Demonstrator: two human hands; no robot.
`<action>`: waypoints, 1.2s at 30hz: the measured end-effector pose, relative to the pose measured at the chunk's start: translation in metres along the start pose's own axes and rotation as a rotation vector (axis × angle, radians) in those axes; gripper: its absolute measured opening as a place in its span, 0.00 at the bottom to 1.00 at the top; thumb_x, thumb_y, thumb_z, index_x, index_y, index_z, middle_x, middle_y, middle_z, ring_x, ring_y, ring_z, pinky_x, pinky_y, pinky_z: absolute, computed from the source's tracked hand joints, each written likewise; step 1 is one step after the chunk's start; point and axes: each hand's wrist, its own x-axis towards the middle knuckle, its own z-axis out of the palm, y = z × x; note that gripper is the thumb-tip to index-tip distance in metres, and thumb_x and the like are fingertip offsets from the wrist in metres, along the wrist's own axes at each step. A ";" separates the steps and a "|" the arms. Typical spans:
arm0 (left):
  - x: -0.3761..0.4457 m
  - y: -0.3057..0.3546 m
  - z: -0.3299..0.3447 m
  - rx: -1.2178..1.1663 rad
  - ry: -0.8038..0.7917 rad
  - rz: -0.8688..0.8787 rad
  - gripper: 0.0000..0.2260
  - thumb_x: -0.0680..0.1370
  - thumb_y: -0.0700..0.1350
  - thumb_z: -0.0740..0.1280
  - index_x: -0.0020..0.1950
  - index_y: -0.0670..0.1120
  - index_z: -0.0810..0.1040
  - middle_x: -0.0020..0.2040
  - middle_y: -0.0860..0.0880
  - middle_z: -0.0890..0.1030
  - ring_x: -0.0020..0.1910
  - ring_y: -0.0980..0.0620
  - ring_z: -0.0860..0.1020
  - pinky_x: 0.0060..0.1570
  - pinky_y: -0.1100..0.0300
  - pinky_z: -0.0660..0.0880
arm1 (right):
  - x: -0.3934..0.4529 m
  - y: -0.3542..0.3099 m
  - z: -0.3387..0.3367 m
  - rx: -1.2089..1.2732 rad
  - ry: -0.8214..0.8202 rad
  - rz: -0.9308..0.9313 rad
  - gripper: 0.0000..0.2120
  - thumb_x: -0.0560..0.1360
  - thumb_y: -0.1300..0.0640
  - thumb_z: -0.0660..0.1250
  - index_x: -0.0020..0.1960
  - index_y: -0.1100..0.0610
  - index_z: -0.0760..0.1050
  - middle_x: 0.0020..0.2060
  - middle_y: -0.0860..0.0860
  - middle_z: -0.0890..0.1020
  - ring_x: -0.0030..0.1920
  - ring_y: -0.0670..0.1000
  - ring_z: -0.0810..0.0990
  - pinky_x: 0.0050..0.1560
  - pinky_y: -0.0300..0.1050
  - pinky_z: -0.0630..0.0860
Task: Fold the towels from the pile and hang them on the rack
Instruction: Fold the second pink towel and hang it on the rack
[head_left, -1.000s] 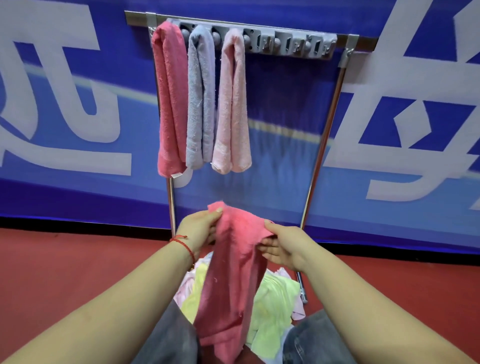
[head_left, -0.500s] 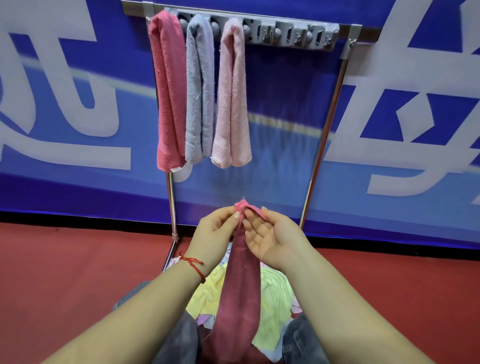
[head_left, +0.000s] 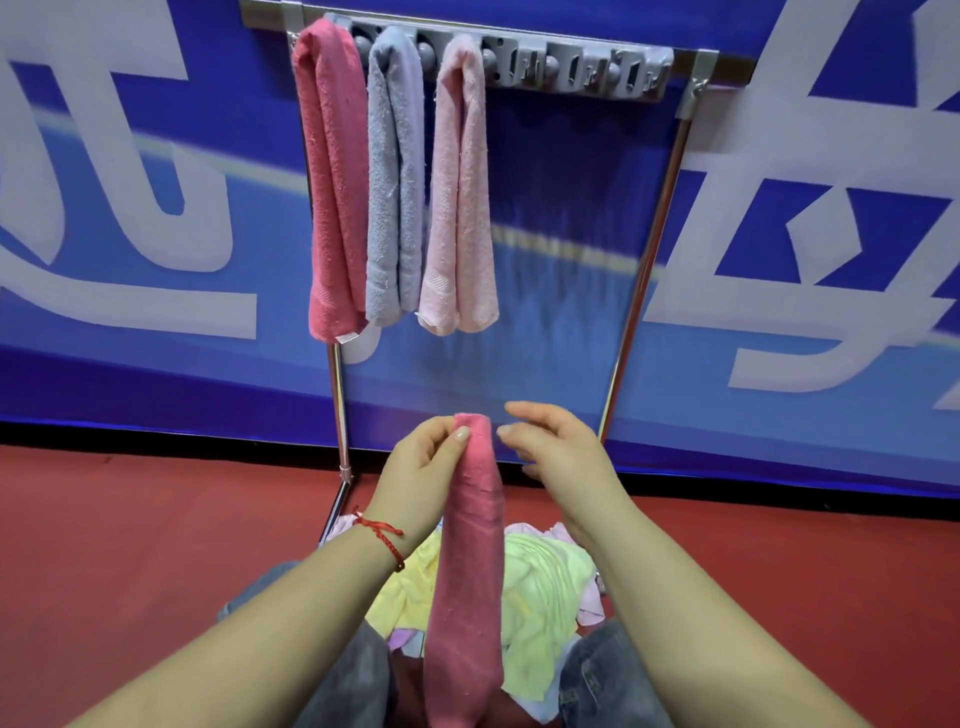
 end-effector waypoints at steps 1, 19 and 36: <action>-0.001 0.002 0.000 -0.001 -0.032 0.007 0.08 0.80 0.41 0.61 0.53 0.47 0.79 0.49 0.49 0.82 0.50 0.52 0.80 0.56 0.55 0.75 | 0.001 0.002 -0.003 -0.151 -0.025 -0.119 0.18 0.72 0.62 0.69 0.59 0.50 0.74 0.50 0.44 0.78 0.45 0.42 0.76 0.43 0.27 0.71; -0.004 0.020 -0.016 0.041 -0.209 0.074 0.05 0.76 0.39 0.67 0.43 0.48 0.80 0.39 0.53 0.83 0.41 0.62 0.79 0.44 0.71 0.74 | 0.009 0.006 -0.016 -0.730 -0.200 -0.379 0.17 0.66 0.47 0.75 0.33 0.50 0.67 0.28 0.45 0.71 0.31 0.44 0.68 0.33 0.38 0.64; 0.001 0.039 -0.018 -0.052 -0.071 0.023 0.03 0.72 0.38 0.71 0.40 0.38 0.81 0.38 0.39 0.81 0.35 0.55 0.77 0.35 0.69 0.77 | 0.017 0.019 -0.034 -0.982 -0.099 -0.339 0.08 0.72 0.47 0.69 0.43 0.48 0.70 0.42 0.47 0.80 0.48 0.52 0.78 0.45 0.45 0.71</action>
